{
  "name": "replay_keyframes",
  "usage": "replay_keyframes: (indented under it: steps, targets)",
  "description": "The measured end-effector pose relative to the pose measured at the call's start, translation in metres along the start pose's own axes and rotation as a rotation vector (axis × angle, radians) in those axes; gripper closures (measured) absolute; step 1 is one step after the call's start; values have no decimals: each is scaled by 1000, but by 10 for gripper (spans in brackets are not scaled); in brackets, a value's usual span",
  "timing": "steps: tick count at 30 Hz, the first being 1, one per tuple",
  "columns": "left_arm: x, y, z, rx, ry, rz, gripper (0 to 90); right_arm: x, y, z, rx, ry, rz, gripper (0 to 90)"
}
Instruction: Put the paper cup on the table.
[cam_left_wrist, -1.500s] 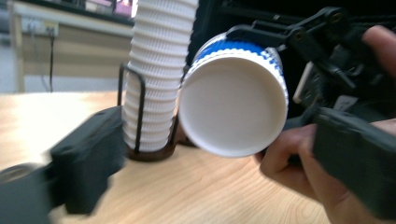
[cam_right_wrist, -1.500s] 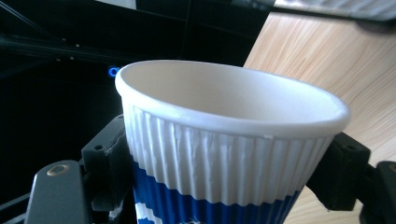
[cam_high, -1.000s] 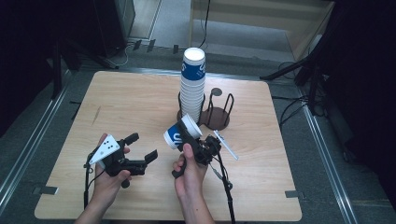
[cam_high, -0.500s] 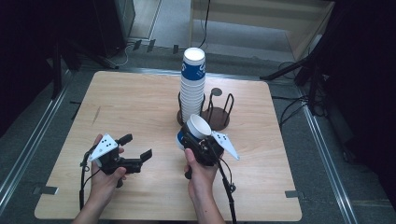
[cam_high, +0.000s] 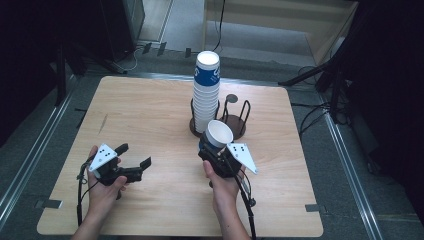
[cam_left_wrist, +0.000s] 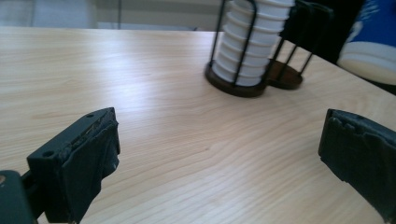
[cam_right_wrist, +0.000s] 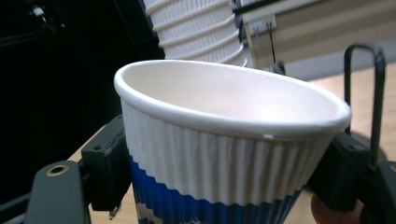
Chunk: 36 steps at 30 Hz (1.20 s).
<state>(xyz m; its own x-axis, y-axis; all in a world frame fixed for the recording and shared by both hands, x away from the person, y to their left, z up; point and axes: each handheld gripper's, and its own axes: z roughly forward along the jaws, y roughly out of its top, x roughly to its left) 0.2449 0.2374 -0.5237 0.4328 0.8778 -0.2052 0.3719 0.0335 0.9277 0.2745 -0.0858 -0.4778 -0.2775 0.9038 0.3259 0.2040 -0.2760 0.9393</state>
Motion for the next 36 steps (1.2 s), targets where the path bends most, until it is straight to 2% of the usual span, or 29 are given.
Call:
replay_keyframes:
  steps: [4, 9, 15, 20, 24, 27, 30, 36]
  targets:
    - [13, -4, -3, -1, 43, -18, 0, -7, -1, 0, -23, -21, -51, 202]
    - [25, -6, -8, 14, 99, -4, 0, -16, -2, -1, -29, -52, -99, 201]
    - [40, -9, -13, 34, 153, 4, 0, -30, -3, -3, -36, -71, -123, 202]
    - [53, -10, -18, 32, 186, -21, 0, -41, -2, -4, -27, -97, -157, 202]
    - [63, -13, -24, 41, 224, -24, 0, -48, 0, -2, -31, -109, -171, 203]
    - [71, -16, -27, 41, 234, -52, 0, -54, -1, -2, -29, -116, -179, 203]
    - [75, -18, -28, 43, 250, -58, 0, -61, 0, -2, -26, -130, -179, 203]
    - [77, -21, -27, 44, 255, -65, 0, -75, 3, 1, -25, -163, -202, 202]
